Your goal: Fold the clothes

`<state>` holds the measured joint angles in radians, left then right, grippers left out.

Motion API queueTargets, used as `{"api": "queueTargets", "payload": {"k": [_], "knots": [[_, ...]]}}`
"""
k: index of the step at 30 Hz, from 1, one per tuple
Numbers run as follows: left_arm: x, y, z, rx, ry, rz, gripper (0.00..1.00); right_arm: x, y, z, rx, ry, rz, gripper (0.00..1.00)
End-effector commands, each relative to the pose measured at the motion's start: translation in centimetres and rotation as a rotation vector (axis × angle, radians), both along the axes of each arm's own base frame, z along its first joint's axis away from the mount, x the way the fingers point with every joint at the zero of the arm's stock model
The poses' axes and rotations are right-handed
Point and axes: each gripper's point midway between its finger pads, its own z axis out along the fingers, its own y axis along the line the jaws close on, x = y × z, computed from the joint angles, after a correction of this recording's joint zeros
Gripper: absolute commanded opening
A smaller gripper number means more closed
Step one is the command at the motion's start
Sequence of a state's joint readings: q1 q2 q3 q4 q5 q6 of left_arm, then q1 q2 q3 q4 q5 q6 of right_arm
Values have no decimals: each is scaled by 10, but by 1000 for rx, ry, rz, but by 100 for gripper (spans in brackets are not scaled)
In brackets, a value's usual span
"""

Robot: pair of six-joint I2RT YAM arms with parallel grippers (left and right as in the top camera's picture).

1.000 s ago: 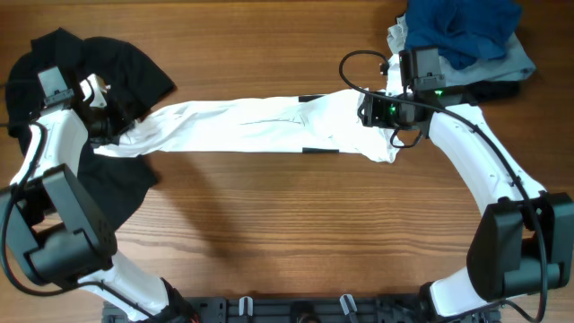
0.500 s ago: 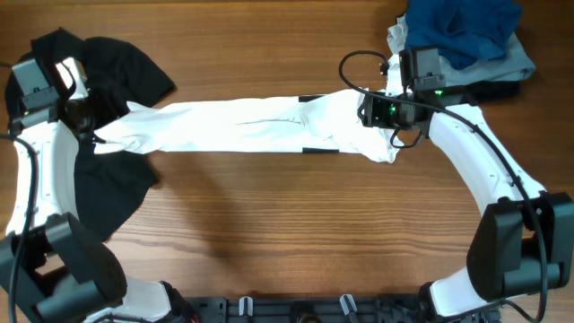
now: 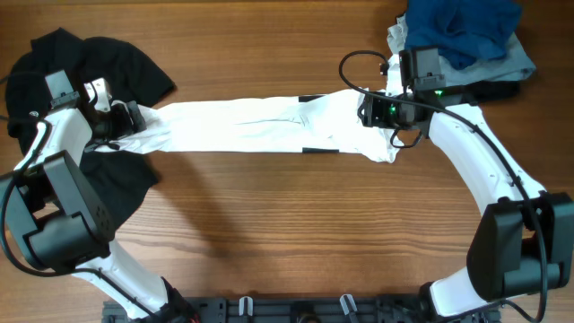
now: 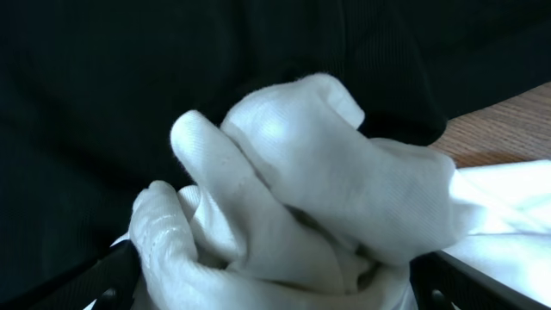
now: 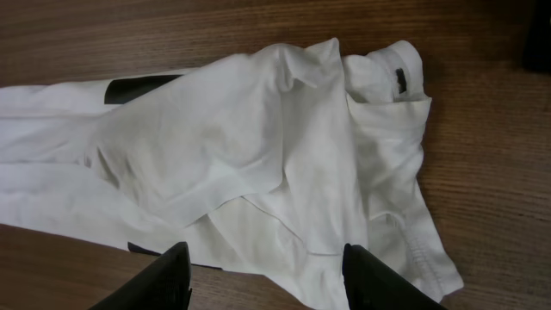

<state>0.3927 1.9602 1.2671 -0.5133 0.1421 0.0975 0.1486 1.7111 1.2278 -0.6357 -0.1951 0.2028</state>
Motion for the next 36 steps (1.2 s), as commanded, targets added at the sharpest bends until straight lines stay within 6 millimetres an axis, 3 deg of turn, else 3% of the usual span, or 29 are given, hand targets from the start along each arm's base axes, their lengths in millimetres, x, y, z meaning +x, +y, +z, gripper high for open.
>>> {"api": "queueTargets", "payload": {"k": [1, 5, 8, 10, 12, 14, 16, 19, 24, 29, 32, 36], "knots": [[3, -1, 0, -4, -12, -26, 99, 2, 3, 0, 7, -3, 23, 57], [9, -14, 3, -69, -45, -54, 81, 2, 3, 0, 8, -3, 23, 57], [16, -20, 7, -103, -82, -64, 58, 2, 2, 0, 7, -3, 23, 57], [21, -22, 9, -128, -99, -24, 53, 2, 3, 0, 7, -6, 23, 57], [22, -24, 9, -133, -103, -14, 38, 3, 3, 0, 8, -9, 23, 57], [23, -25, 9, -133, -103, -18, 12, 3, 3, 0, 8, -7, 23, 57], [24, -26, 12, -142, -108, -2, 5, 3, 3, 0, 8, -7, 23, 57], [25, -28, 29, -159, -131, 18, 4, 3, 3, 0, 7, -7, 23, 57], [24, -30, 105, -129, -224, 5, 4, 0, 2, -2, 7, 10, 21, 58], [16, -41, 161, -102, -298, -19, 4, 0, 2, -4, 7, 12, 19, 58], [14, -56, 167, -105, -299, -53, 4, 0, 2, -4, 8, 13, 17, 58], [15, -87, 158, -101, -254, -123, 4, 0, 2, -4, 8, 13, 18, 58]]}}
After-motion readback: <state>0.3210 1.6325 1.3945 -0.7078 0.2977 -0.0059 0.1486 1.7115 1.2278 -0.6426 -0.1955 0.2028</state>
